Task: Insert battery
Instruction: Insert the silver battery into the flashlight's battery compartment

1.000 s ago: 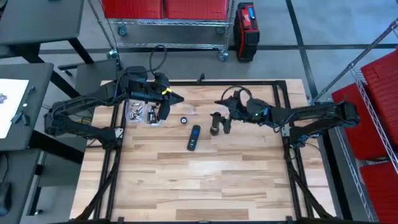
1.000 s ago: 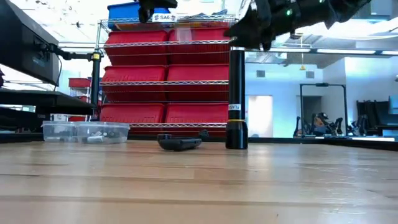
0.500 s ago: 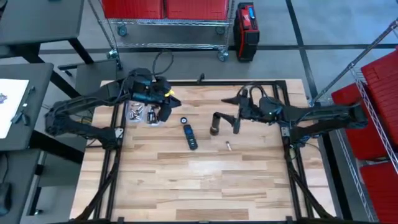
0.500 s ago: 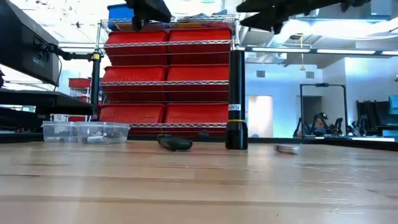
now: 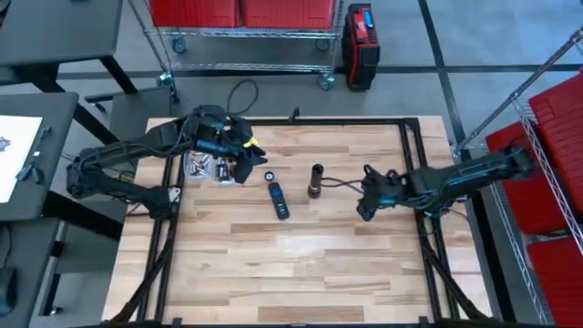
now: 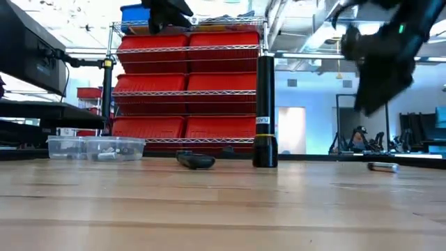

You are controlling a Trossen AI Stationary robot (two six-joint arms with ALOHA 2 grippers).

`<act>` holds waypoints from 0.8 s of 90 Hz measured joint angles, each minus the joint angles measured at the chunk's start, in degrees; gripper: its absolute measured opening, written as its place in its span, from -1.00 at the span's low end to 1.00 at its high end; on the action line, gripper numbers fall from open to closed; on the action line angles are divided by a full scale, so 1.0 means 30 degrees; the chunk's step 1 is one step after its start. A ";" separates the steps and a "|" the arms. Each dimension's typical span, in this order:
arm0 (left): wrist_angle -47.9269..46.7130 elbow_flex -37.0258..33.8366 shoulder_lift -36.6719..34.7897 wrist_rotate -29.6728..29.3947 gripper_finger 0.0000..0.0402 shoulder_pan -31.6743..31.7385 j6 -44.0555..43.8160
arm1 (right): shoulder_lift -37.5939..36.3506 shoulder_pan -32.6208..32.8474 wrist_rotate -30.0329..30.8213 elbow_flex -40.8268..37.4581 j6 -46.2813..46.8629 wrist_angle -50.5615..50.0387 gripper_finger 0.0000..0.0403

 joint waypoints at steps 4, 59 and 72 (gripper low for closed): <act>0.0000 0.0000 0.0000 0.0013 -0.46 0.0000 0.0000 | 0.0468 -0.0373 -0.0238 -0.0331 0.0525 -0.0041 0.40; -0.0026 0.0007 0.0000 0.0022 -0.46 0.0000 0.0138 | 0.0867 -0.2899 -0.5581 -0.5445 0.2733 0.2551 -0.56; -0.0007 0.0007 0.0000 0.0025 -0.46 0.0000 0.0142 | 0.0821 -0.2890 -0.5175 -0.5390 0.3049 0.2454 -0.95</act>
